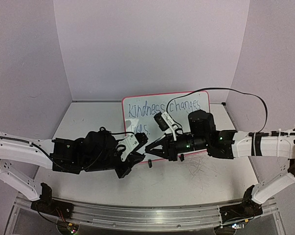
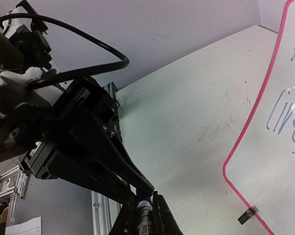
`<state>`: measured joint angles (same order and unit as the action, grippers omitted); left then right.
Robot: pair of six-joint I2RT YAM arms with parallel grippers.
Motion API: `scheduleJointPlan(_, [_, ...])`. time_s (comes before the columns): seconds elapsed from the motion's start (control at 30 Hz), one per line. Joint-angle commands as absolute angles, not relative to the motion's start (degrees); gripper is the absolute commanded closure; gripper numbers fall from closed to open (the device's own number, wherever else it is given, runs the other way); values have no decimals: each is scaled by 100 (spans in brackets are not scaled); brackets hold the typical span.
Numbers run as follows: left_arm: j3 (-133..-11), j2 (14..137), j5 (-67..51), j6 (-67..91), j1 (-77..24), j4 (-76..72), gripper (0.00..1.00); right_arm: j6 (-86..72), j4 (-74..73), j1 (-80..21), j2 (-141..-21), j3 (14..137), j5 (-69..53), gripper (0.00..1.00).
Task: Write a sentence on the whiteboard
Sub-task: Insert the pen cap into the whiteboard marker.
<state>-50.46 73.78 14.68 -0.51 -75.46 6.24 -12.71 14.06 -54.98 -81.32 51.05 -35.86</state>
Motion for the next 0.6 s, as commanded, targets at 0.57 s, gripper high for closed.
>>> scheduleJointPlan(0.57, [-6288, 8080, 3733, -1709, -8098, -1017, 100, -2836, 917, -6086, -9716, 5993, -3332, 100])
